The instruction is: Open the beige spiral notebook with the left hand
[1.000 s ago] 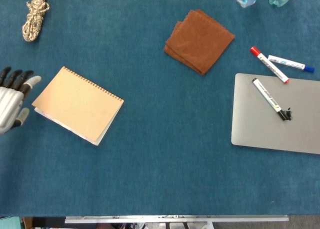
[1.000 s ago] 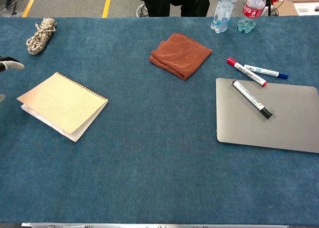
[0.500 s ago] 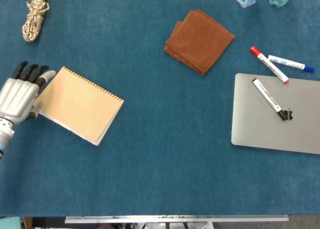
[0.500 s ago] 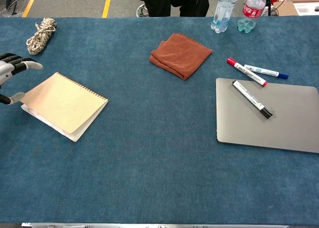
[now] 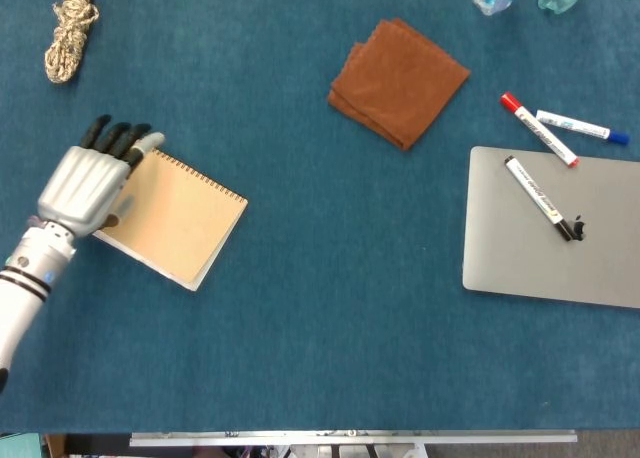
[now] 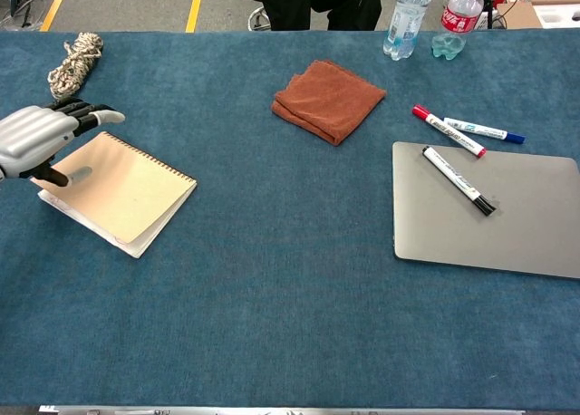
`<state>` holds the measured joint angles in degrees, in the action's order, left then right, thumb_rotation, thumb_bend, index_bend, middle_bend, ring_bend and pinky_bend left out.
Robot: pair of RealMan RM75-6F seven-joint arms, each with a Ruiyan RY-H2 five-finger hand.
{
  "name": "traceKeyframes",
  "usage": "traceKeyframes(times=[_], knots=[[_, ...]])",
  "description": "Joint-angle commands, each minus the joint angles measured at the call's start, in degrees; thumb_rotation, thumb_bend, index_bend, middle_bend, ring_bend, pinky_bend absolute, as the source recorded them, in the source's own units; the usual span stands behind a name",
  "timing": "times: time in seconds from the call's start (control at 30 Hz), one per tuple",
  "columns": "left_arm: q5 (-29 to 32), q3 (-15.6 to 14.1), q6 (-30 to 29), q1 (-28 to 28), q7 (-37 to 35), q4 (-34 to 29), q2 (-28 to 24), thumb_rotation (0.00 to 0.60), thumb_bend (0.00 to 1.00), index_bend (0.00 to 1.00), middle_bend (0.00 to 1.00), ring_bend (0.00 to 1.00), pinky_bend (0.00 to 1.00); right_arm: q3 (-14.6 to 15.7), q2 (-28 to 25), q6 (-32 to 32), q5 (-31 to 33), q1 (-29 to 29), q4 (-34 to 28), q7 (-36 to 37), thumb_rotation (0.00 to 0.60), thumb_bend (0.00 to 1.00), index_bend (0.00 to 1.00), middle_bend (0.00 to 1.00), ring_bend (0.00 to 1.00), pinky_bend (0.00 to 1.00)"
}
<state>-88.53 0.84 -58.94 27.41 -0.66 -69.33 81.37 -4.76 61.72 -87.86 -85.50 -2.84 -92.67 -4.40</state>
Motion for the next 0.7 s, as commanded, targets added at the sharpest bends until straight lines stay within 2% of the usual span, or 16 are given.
traceKeyframes(times=[0.03, 0.27, 0.37, 0.43, 0.57, 0.7], knots=[[-0.46, -0.23, 1.97, 1.69, -1.28, -0.48, 0.44, 0.600, 0.35, 0.21, 0.07, 0.05, 0.03, -0.01, 0.06, -0.02, -0.06, 0.00, 0.04, 0.09, 0.600, 0.15, 0.14, 0.20, 0.10, 0.18], [2.10, 1.24, 6.60, 5.16, -1.99, -4.01, 0.62, 0.600, 0.32, 0.27, 0.09, 0.05, 0.03, 0.01, 0.08, -0.37, 0.10, 0.36, 0.08, 0.49, 0.600, 0.15, 0.14, 0.20, 0.10, 0.18], [3.70, 1.93, 8.35, 6.34, -1.06, -4.77, 1.17, 0.529, 0.29, 0.26, 0.08, 0.02, 0.02, 0.07, 0.09, -0.56, 0.24, 0.62, 0.23, 0.64, 0.600, 0.15, 0.14, 0.20, 0.10, 0.18], [4.60, 2.27, 9.17, 6.95, -0.20, -4.79, 1.77, 0.503, 0.29, 0.26, 0.08, 0.02, 0.02, 0.10, 0.11, -0.73, 0.28, 0.79, 0.30, 0.80, 0.600, 0.15, 0.14, 0.20, 0.10, 0.18], [6.94, 2.66, 11.23, 8.05, 1.69, -4.83, 2.98, 0.389, 0.27, 0.28, 0.07, 0.00, 0.02, 0.17, 0.08, -1.11, 0.42, 1.22, 0.63, 1.19, 0.600, 0.15, 0.14, 0.20, 0.10, 0.18], [9.14, 2.71, 13.22, 8.80, 2.84, -5.19, 3.54, 0.333, 0.25, 0.30, 0.06, 0.00, 0.01, 0.15, 0.10, -1.48, 0.45, 1.52, 0.96, 1.63, 0.600, 0.15, 0.14, 0.20, 0.10, 0.18]])
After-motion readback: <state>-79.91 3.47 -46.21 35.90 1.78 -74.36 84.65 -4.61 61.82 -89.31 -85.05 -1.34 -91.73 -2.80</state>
